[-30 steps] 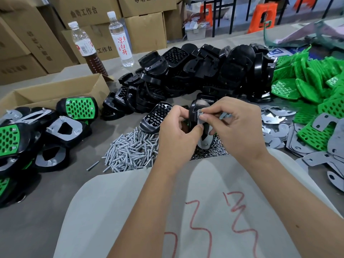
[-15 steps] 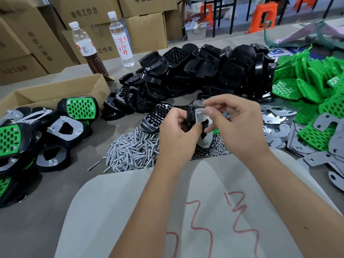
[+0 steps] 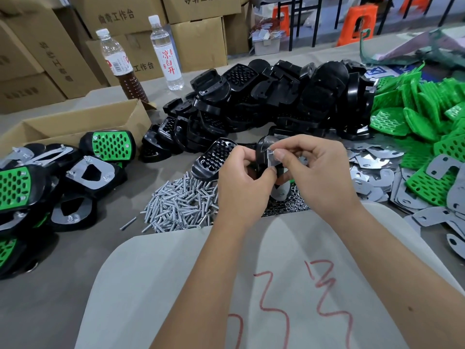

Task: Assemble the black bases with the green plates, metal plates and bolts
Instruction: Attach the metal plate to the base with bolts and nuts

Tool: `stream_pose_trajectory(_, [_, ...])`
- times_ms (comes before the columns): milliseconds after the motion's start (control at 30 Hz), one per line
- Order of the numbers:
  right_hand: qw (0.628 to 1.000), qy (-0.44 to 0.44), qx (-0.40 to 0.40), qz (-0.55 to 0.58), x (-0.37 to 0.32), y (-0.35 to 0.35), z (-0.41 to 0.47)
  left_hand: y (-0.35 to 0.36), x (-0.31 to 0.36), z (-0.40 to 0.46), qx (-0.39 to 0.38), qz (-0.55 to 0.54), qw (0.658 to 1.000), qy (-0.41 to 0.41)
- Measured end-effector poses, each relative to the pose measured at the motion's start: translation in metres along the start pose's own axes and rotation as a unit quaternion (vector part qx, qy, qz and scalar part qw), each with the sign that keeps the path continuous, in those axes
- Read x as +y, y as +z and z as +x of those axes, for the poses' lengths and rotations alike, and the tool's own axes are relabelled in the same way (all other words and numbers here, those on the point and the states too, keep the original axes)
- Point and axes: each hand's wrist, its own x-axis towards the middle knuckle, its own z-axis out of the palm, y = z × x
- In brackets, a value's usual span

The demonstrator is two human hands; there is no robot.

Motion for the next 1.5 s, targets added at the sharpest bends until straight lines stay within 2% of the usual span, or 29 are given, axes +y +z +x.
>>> stream_pose_trajectory(367, [0.992,-0.06,0.016,-0.108,0.001,-0.002,-0.001,0.0,0.001,-0.001,0.007,0.006,1.0,0.003])
stream_pose_trajectory(567, [0.991,-0.071,0.033,-0.105,0.0,-0.001,0.0,0.002,0.002,-0.002,0.008,0.004,1.0,0.012])
stream_pose_trajectory(733, [0.996,-0.058,0.015,-0.072,-0.001,-0.004,0.0,0.001,0.003,-0.003,0.005,0.001,1.0,0.013])
stream_pose_trajectory(933, [0.98,-0.132,-0.008,-0.149,-0.003,-0.007,0.002,0.001,0.004,-0.003,0.001,0.007,1.0,0.014])
stream_pose_trajectory(1133, [0.975,-0.143,0.01,-0.169,-0.004,-0.009,0.004,0.002,0.004,-0.004,0.008,0.028,0.999,0.046])
stream_pose_trajectory(1267, [0.957,-0.162,0.031,-0.238,-0.005,-0.004,0.005,0.004,0.005,-0.006,0.014,0.06,0.994,0.094])
stream_pose_trajectory(1500, [0.951,-0.152,-0.039,-0.265,-0.007,-0.004,0.004,0.005,0.003,-0.005,0.039,0.07,0.993,0.089])
